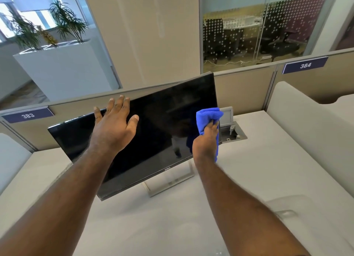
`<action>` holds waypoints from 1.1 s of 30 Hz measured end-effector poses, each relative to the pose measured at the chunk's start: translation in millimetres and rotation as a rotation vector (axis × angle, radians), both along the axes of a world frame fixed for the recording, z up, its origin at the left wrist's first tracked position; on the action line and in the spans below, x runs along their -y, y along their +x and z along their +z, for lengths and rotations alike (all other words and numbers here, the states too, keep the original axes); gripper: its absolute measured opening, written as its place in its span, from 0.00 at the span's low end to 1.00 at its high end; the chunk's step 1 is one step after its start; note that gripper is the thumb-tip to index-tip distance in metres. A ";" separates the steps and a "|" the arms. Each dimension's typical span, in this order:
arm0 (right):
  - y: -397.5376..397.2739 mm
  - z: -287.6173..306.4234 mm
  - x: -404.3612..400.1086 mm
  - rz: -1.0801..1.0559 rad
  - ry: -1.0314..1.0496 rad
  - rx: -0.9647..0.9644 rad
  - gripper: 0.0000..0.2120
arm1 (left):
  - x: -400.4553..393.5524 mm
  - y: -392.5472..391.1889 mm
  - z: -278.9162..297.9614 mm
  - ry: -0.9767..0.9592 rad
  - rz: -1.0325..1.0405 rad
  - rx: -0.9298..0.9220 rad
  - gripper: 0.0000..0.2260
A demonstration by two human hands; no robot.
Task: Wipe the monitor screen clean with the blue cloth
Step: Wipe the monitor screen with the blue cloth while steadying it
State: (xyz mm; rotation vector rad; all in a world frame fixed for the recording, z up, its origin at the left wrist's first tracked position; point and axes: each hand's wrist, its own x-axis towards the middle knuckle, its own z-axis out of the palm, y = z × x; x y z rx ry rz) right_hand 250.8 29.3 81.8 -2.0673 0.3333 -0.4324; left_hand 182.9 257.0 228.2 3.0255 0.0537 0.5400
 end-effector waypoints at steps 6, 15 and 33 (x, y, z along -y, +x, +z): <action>-29.5 -26.4 -35.1 0.128 -0.284 -0.019 0.31 | 1.5 2.9 2.4 -0.033 -0.019 -0.003 0.28; -18.8 -1.5 -25.4 0.118 -0.092 0.071 0.30 | 2.3 2.1 4.4 -0.053 -0.028 -0.001 0.28; -21.2 12.6 -67.7 0.598 -0.647 0.596 0.27 | 6.6 2.8 7.8 -0.076 -0.020 0.002 0.27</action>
